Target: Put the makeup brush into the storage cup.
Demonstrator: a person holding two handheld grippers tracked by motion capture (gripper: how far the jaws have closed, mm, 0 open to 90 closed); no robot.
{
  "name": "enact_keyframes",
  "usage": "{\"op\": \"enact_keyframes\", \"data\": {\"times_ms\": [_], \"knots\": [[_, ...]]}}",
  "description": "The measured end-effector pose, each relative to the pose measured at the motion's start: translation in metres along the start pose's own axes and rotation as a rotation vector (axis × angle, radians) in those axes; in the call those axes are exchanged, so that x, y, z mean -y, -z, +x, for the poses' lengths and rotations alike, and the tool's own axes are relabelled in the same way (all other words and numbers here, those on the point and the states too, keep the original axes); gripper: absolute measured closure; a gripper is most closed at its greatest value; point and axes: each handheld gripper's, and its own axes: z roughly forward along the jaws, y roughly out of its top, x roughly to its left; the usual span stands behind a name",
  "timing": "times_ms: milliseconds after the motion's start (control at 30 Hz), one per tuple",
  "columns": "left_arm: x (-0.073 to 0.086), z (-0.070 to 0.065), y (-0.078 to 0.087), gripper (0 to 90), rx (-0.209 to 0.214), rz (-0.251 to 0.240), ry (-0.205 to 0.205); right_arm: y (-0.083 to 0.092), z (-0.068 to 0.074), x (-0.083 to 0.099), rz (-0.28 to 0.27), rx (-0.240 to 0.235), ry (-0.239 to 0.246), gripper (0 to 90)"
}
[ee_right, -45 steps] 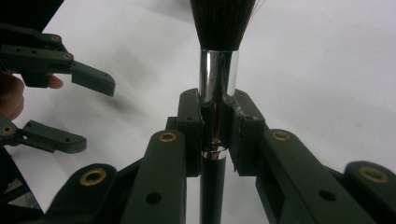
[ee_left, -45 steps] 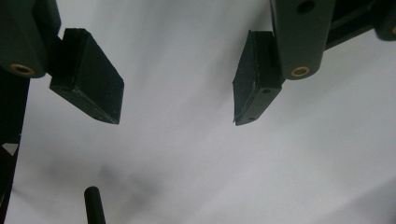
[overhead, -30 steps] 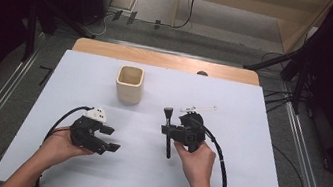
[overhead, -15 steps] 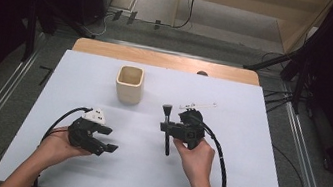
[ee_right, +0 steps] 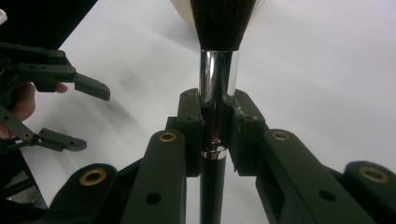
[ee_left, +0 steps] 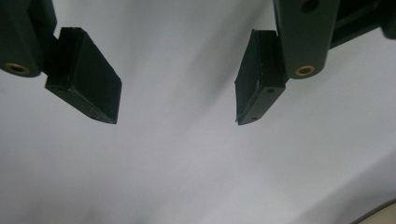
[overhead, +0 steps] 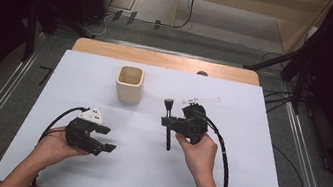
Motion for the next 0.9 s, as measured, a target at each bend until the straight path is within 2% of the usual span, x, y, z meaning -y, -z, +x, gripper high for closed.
{"op": "enact_keyframes", "data": {"times_ms": [233, 600, 667, 900], "knots": [[0.002, 0.004, 0.001, 29.9, -0.005, -0.012, 0.017, 0.003, 0.001, -0.010, -0.025, -0.022, 0.024, 78.3], [0.002, 0.004, 0.001, 29.4, -0.007, -0.004, 0.024, 0.004, 0.004, -0.026, -0.034, 0.002, 0.052, 78.3], [0.002, 0.004, 0.001, 28.9, -0.005, -0.003, 0.023, 0.004, 0.005, -0.027, -0.038, -0.006, 0.053, 78.3], [0.002, 0.004, 0.002, 28.8, 0.001, -0.011, 0.024, 0.000, 0.009, -0.031, -0.038, 0.014, 0.082, 78.3]]}}
